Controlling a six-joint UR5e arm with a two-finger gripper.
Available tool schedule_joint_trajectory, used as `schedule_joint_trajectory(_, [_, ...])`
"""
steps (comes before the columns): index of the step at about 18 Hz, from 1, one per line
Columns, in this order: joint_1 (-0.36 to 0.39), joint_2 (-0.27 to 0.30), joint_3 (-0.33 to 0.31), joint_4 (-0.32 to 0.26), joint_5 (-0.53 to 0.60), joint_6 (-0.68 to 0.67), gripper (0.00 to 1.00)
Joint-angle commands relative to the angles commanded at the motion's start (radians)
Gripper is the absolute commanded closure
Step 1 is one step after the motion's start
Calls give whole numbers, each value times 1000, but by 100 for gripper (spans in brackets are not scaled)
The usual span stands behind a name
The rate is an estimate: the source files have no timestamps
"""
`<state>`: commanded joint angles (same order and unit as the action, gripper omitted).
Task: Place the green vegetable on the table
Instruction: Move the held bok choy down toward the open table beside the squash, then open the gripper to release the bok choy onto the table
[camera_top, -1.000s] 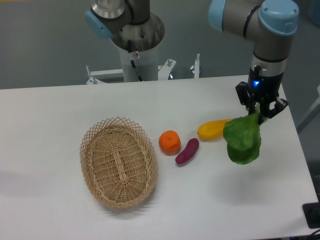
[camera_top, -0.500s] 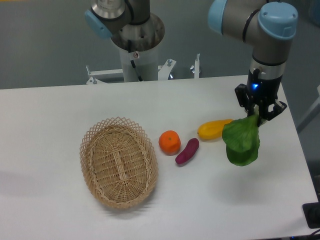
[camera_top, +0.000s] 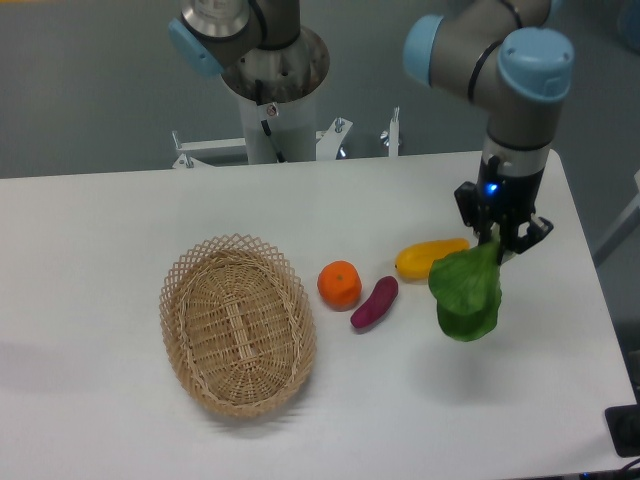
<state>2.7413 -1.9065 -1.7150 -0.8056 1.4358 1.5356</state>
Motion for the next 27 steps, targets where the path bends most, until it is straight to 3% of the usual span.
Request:
schedule_joint_trajectory(5, [-60, -132, 38, 135, -2, -17, 65])
schedule_joint_trajectory(10, [-112, -216, 94, 141, 0, -20, 65])
schedule_joint_trajectory(19, [-123, -233, 69, 143, 0, -17, 63])
schedule_joint_trajectory(20, [-124, -233, 69, 143, 0, -18, 58])
schedule_joint_trajectory(21, [-123, -233, 68, 143, 0, -20, 45])
schedule_joint_trajectory(22, [-124, -232, 68, 143, 0, -20, 18])
schedule_joint_trajectory(23, [-123, -229, 69, 143, 0, -18, 0])
schedule_joint_trajectory(27, [-123, -207, 57, 141, 2, -26, 0])
